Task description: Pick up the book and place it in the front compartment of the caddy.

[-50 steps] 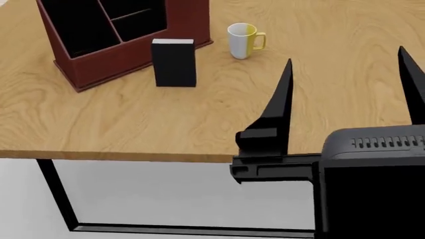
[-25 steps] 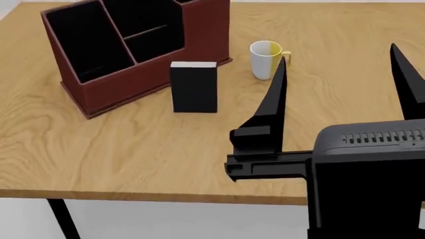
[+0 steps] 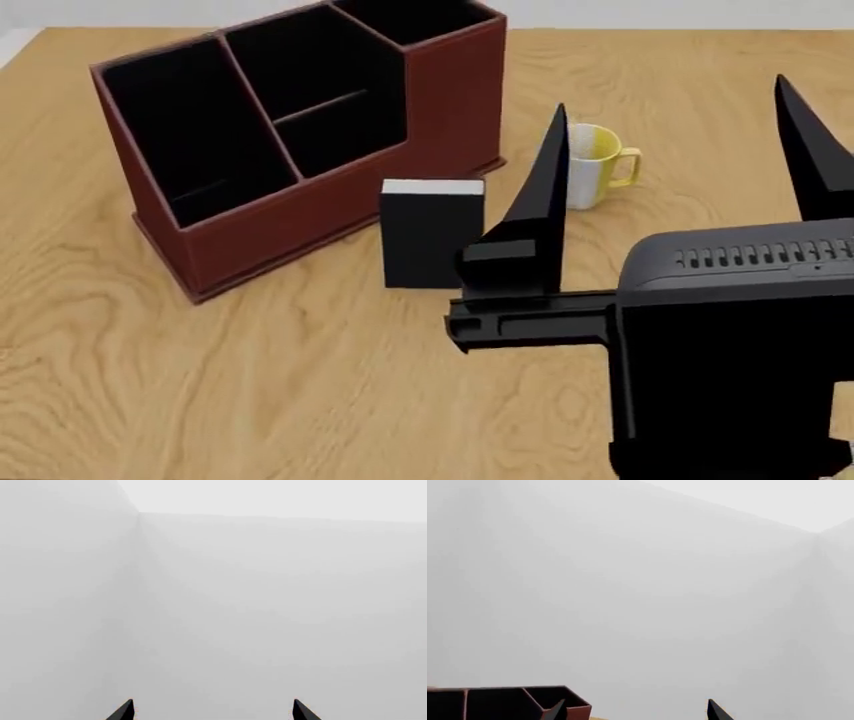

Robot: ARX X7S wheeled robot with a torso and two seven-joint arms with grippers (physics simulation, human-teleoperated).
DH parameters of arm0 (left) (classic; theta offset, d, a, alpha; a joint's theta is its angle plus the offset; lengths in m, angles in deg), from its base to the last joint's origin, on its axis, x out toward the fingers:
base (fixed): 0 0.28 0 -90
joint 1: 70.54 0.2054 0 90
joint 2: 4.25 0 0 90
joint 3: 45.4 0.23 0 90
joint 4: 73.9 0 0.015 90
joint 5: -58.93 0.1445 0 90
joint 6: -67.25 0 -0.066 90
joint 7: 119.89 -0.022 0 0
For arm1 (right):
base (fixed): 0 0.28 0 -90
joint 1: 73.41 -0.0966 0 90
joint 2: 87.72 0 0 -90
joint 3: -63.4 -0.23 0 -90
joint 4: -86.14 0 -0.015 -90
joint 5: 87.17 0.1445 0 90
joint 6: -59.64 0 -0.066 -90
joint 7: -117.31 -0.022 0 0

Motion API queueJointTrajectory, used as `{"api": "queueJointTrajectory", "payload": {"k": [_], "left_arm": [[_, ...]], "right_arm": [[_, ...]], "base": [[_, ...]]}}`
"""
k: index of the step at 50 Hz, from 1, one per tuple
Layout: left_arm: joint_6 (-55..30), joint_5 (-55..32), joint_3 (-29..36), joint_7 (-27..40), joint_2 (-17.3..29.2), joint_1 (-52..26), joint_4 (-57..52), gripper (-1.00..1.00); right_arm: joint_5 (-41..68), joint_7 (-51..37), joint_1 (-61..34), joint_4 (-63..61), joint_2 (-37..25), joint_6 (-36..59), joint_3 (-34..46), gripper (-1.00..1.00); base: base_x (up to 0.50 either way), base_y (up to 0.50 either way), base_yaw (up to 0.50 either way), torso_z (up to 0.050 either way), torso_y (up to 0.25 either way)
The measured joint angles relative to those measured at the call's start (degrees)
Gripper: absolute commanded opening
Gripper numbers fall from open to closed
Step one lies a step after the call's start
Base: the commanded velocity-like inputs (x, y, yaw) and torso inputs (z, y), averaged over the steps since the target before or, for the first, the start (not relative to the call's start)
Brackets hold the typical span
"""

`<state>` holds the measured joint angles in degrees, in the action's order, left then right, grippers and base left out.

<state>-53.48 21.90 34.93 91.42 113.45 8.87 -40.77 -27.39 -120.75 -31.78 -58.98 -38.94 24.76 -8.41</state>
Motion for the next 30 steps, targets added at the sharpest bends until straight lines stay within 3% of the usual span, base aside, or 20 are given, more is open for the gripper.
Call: {"api": "queueJointTrajectory", "payload": {"k": [30], "left_arm": [[0.9, -0.7, 1.1, 1.4, 1.4, 0.1, -0.2, 1.00]], "right_arm": [[-0.5, -0.2, 0.2, 0.2, -0.5, -1.0, 1.0, 1.00]], "base": [[0.36, 0.14, 0.00, 0.000, 0.001]]}}
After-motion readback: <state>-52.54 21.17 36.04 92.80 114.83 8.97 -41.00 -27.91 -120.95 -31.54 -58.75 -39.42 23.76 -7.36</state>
